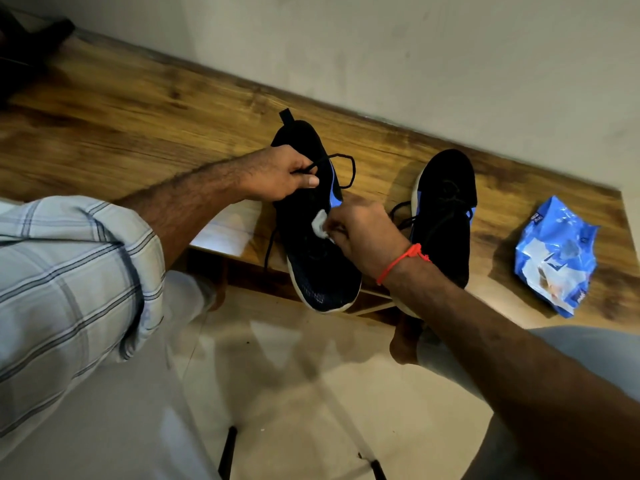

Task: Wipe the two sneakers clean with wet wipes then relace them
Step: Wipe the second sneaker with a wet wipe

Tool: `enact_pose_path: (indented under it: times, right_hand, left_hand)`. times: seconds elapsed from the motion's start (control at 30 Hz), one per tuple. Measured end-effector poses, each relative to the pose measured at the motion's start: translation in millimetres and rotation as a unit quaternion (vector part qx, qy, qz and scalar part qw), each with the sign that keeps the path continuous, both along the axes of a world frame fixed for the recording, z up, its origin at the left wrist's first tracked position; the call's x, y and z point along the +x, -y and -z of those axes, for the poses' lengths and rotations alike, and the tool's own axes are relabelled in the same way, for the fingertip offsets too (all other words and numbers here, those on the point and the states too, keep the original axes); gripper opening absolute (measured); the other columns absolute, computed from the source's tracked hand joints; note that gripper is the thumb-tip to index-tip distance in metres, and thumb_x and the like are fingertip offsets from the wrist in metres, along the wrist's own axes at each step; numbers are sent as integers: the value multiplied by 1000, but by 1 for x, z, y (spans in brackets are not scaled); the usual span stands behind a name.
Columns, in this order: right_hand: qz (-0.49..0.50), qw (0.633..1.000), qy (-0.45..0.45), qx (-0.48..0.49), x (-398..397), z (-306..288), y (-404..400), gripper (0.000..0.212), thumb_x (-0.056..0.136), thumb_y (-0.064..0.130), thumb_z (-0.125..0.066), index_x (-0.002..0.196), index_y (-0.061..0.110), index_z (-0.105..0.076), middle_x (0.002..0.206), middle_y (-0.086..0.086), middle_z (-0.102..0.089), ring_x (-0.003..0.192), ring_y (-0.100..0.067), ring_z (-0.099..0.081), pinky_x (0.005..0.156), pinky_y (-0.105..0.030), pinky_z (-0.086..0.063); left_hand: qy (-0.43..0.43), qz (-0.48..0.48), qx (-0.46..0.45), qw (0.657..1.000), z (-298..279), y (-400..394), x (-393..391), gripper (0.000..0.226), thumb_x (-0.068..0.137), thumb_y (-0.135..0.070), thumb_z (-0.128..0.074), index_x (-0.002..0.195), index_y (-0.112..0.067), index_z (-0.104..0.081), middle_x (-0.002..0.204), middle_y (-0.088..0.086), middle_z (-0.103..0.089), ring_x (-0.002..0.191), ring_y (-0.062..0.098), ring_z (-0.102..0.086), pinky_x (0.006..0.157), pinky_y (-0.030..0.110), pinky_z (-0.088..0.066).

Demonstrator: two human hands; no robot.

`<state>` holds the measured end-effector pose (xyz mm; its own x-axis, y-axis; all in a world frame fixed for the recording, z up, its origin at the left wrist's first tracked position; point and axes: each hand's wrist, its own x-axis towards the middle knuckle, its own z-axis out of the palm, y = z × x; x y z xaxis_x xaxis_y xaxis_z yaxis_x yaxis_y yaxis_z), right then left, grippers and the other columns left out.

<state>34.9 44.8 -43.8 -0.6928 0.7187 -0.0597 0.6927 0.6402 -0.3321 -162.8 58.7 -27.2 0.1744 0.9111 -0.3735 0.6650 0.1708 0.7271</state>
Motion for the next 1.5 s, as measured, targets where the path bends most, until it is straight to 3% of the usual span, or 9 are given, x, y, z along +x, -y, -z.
enact_pose_path:
  times: [0.2,0.43,0.73,0.9,1.1,1.2,1.3,1.4,1.5]
  right_hand:
    - [-145,946,236,-170,18,-42,-7,11,90,18,-69,97,22,-75,85,14,-64,79,0,-54,67,-8,-38]
    - [75,996,-7,-55,19,-27,-25,21,90,6,-62,103,15,-76,110,-5,-70,105,-19,-62,80,-12,-35]
    - [-11,999,30,-21,17,-7,1,13,89,19,-71,95,8,-76,105,-9,-66,100,-23,-60,87,-31,-47]
    - [-76,976,172,-112,32,-21,14,9,90,15,-64,92,13,-73,90,2,-69,85,-12,-62,66,-11,-38]
    - [-19,996,35,-84,18,-18,-1,14,87,8,-69,97,15,-76,90,3,-70,82,-6,-58,66,-7,-33]
    - [31,999,-6,-29,2,-6,-16,14,86,6,-66,97,9,-74,96,-7,-72,94,-23,-65,78,-24,-46]
    - [36,999,26,-6,-5,-6,-21,15,87,7,-63,99,7,-73,100,-13,-71,99,-31,-63,87,-37,-47]
    - [2,995,85,-42,4,-11,-9,12,90,14,-64,97,12,-73,97,-9,-70,95,-26,-63,84,-35,-50]
    - [-32,989,113,-90,16,-15,20,13,89,14,-66,98,16,-74,96,-4,-72,94,-22,-65,81,-29,-50]
  left_hand:
    - [27,-11,-2,1000,-1,2,-1,22,103,-25,-58,84,-30,-67,93,-10,-69,97,12,-66,87,31,-52]
    - [13,-14,-12,1000,-2,1,-1,17,103,-28,-57,105,-19,-72,108,1,-73,108,19,-67,102,47,-52]
    - [12,-15,-9,1000,-2,1,0,21,103,-27,-58,85,-27,-68,94,-6,-69,97,15,-66,87,35,-52]
    - [1,-13,-2,1000,1,-1,1,21,103,-27,-58,95,-12,-69,96,7,-69,93,20,-62,84,38,-50]
    - [22,-21,-9,1000,1,1,0,19,103,-24,-58,89,-28,-70,98,-6,-72,98,11,-67,89,31,-53]
    - [16,-31,-6,999,1,1,1,15,104,-26,-58,101,-24,-72,105,-3,-73,104,14,-68,96,36,-54]
    - [1,-45,3,999,2,1,2,17,104,-28,-57,108,-21,-72,107,-1,-72,105,16,-67,97,39,-54]
    - [-28,-45,6,999,5,-2,4,19,104,-29,-57,111,-18,-71,110,2,-71,107,19,-65,98,41,-52]
    - [-37,-42,8,998,7,-5,4,14,103,-28,-58,92,-25,-67,101,0,-68,100,17,-62,84,32,-49]
